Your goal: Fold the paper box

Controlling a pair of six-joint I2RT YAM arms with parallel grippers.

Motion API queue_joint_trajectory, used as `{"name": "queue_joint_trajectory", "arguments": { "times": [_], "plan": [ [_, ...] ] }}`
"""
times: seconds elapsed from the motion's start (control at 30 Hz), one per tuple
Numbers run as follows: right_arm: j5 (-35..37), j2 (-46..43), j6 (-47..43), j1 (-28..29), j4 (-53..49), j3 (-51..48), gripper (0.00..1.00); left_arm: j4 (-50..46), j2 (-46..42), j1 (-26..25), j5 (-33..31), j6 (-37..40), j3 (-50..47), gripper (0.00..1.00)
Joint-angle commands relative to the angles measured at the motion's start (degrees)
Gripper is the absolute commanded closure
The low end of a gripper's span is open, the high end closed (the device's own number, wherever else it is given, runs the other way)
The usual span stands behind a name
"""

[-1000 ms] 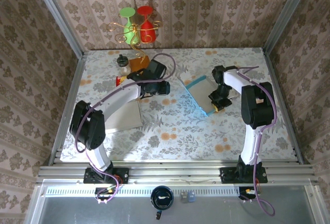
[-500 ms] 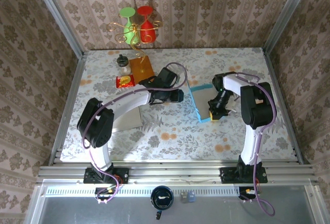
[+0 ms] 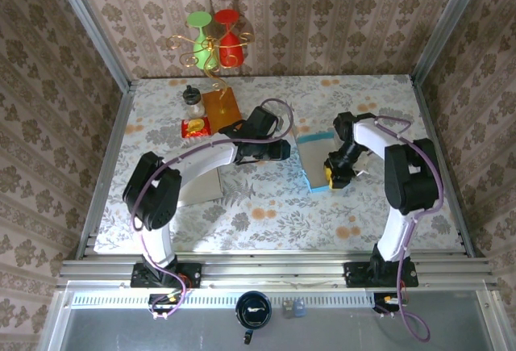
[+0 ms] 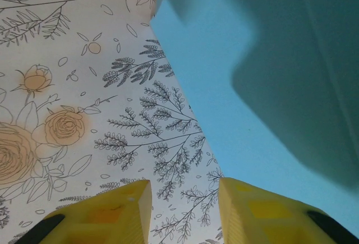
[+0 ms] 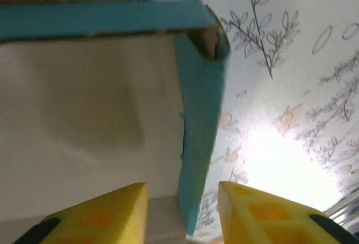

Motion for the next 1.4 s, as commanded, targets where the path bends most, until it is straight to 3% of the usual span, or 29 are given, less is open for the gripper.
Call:
{"name": "queue_joint_trajectory", "arguments": {
  "times": [0.0,0.07,0.3,0.4,0.53,0.7,0.93,1.23,1.37],
  "plan": [
    [3.6,-4.9,-3.8,0.4,-2.2,0.9,0.56,2.1,1.0,0.0,1.6,-1.3,-0.1,0.64],
    [4.8,-7.4,-7.9,0.4,-0.7,1.0,0.56,2.5,1.2,0.0,2.0,-1.4,0.2,0.64],
    [3.7,-15.9,-36.8,1.7,11.2,3.6,0.62,4.9,1.4,0.3,3.0,-2.7,0.0,0.65],
    [2.0,-19.2,-47.7,4.9,14.8,4.7,0.58,8.6,0.8,1.4,4.4,-5.5,-2.0,0.67],
    [-0.6,-17.8,-55.7,8.5,12.9,8.7,0.57,15.0,0.0,2.9,6.8,-9.5,-5.4,0.70],
    [-1.4,-12.6,-61.1,12.6,8.4,15.6,0.55,18.9,-0.4,3.6,8.1,-11.9,-7.9,0.71],
    [4.0,-4.8,-65.2,16.3,-1.0,25.6,0.55,17.9,-1.7,3.8,7.3,-11.2,-8.9,0.71],
    [6.5,0.4,-64.7,17.1,-4.9,31.7,0.64,15.0,-4.0,4.1,6.0,-9.1,-9.8,0.72],
    [8.4,1.9,-62.2,17.5,-4.9,32.7,0.73,12.4,-5.4,4.0,5.1,-7.1,-9.2,0.72]
  ]
}}
